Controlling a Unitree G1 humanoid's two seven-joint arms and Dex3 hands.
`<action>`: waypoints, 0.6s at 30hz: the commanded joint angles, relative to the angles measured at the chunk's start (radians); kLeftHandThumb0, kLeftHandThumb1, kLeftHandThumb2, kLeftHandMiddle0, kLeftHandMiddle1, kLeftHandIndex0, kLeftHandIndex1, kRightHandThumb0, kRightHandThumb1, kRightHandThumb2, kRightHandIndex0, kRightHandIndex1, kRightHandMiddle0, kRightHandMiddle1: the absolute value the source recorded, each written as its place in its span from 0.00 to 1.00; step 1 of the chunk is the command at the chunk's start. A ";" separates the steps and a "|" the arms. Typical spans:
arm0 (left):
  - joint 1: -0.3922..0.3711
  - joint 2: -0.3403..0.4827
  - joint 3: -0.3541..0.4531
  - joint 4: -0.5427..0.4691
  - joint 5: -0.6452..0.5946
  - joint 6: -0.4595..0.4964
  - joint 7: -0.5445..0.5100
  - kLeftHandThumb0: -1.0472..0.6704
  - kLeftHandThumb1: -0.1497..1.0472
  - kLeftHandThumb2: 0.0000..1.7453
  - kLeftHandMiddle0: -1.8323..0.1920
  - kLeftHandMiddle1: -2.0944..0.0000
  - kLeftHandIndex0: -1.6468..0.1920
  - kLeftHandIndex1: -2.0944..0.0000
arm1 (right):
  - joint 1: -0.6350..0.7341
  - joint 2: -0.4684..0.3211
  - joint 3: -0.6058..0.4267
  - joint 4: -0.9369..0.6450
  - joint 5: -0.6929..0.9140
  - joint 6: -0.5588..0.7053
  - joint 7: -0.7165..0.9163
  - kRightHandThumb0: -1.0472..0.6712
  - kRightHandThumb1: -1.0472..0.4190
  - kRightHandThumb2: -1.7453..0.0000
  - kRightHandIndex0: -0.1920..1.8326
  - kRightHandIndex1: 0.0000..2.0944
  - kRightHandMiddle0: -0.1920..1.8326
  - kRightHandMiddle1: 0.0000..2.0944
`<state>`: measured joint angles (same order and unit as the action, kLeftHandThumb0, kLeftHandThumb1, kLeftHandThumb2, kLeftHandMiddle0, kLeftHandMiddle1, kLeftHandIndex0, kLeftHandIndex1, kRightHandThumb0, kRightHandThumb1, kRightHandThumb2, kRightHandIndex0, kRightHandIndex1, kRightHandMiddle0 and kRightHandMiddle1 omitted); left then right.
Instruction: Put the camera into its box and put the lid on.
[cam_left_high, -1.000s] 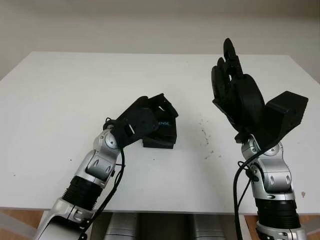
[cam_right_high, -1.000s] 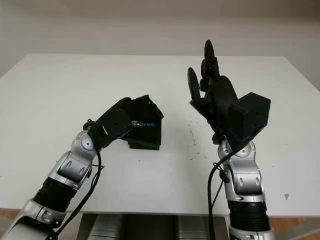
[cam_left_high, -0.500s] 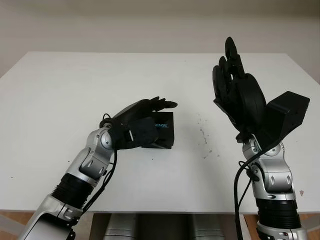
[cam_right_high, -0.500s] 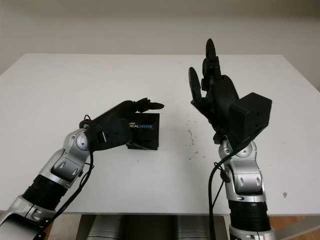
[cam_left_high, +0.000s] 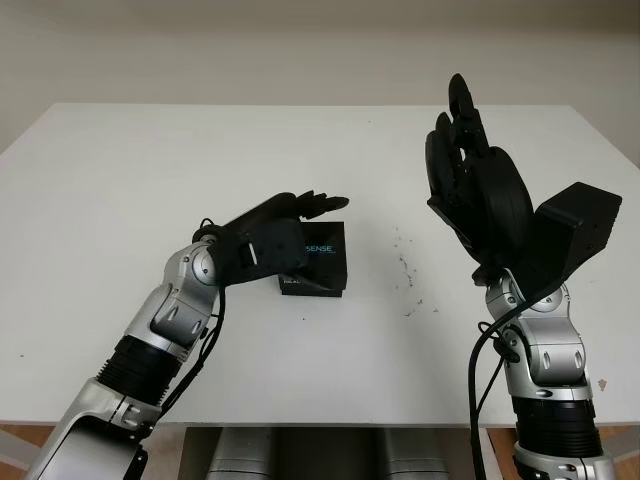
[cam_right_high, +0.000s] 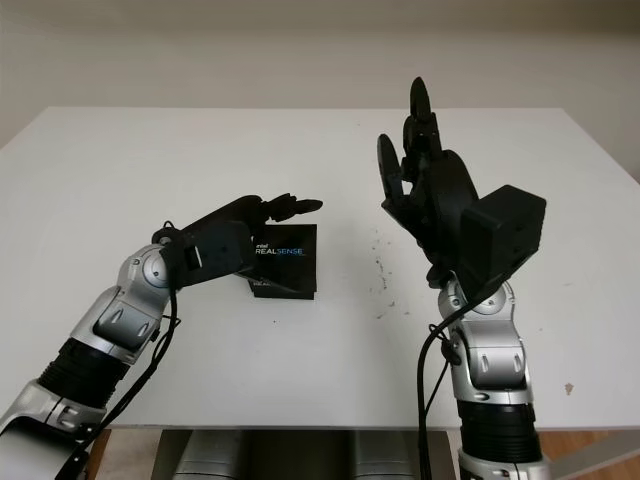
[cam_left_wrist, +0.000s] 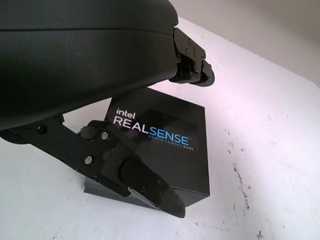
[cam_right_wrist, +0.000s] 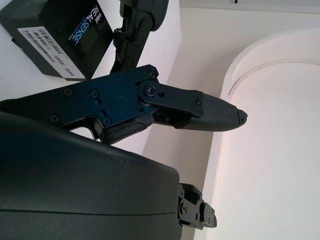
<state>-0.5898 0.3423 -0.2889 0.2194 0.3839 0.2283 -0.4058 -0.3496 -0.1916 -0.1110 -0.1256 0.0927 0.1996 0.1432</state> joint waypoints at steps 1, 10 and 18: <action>0.021 0.000 0.019 0.033 -0.004 0.020 0.018 0.39 0.95 0.04 0.81 0.97 0.79 0.93 | -0.013 -0.005 0.001 -0.010 -0.003 -0.008 -0.004 0.22 0.00 0.64 0.00 0.00 0.00 0.00; 0.042 -0.005 -0.027 -0.020 0.033 0.152 -0.004 0.39 0.98 0.04 0.81 0.98 0.80 0.95 | -0.014 -0.004 -0.002 -0.008 0.005 -0.003 0.006 0.22 0.00 0.64 0.00 0.00 0.00 0.00; 0.040 0.001 -0.084 -0.032 0.071 0.206 -0.049 0.36 1.00 0.04 0.84 0.98 0.83 0.97 | -0.010 0.004 0.004 -0.013 -0.004 -0.006 -0.008 0.20 0.00 0.66 0.00 0.00 0.00 0.00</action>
<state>-0.5849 0.3372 -0.3502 0.1570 0.4460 0.4300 -0.4479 -0.3496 -0.1897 -0.1098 -0.1257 0.0847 0.1991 0.1357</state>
